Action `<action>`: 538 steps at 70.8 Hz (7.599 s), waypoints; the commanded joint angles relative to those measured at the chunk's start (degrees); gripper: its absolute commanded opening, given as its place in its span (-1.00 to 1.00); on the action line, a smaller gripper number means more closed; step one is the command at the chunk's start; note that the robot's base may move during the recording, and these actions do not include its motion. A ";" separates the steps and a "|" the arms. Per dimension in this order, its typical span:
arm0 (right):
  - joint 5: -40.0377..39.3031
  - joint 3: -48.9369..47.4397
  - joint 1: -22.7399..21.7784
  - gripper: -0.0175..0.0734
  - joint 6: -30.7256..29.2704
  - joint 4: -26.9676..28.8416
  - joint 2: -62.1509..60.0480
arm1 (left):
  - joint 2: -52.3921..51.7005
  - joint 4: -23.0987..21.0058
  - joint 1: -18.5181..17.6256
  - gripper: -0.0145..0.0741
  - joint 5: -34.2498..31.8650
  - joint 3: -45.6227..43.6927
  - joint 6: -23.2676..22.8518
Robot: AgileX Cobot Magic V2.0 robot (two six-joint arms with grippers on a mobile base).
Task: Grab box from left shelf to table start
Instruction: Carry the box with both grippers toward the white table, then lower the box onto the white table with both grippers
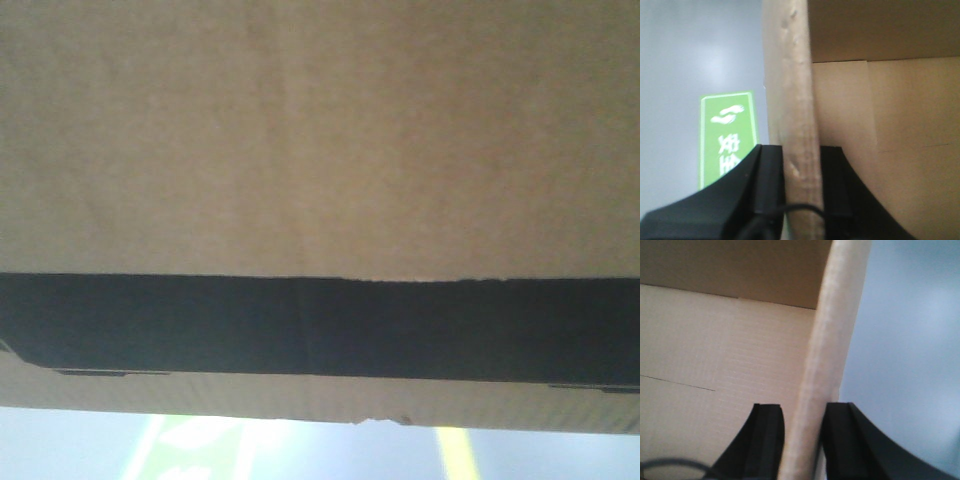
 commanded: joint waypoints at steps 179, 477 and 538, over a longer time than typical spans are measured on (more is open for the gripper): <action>-8.21 -1.83 0.56 -0.49 -0.62 8.82 0.48 | 14.06 -13.51 -1.71 -0.91 -7.33 -2.48 0.95; -6.48 -8.04 0.56 0.55 0.47 -1.86 34.21 | 32.37 -10.43 6.21 0.53 0.58 -14.26 0.61; -6.76 -11.50 0.56 -0.48 0.95 -7.93 8.74 | -1.24 6.20 6.21 -0.40 -3.33 -6.71 0.69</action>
